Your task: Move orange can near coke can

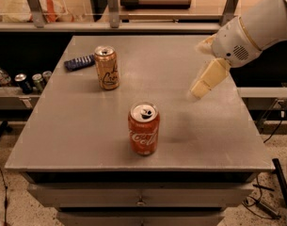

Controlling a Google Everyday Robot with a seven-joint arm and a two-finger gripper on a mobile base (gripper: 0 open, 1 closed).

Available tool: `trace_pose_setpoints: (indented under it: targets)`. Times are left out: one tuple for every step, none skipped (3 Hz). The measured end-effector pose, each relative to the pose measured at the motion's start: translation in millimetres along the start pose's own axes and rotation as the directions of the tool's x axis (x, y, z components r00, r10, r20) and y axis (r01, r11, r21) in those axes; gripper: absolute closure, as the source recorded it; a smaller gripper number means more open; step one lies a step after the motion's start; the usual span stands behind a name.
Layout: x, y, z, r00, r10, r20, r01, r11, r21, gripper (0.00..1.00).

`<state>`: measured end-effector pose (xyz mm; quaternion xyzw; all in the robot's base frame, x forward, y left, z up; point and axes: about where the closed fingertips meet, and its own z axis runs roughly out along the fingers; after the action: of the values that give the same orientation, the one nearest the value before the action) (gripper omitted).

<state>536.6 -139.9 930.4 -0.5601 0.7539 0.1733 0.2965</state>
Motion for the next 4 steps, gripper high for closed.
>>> trace_pose_setpoints:
  targets:
    - [0.1,0.1,-0.1,1.000,-0.001,-0.001,0.001,1.0000,0.001,0.00]
    - [-3.3,2.2,10.4,0.999,0.002,0.032,-0.003,1.0000,0.002,0.00]
    - [-22.5,-2.9,34.6,0.990,-0.031,0.134,0.030,0.9995,0.005,0.00]
    - [-46.4,-11.2,49.6,0.967,-0.073,0.244,0.070,0.9973,0.020,0.00]
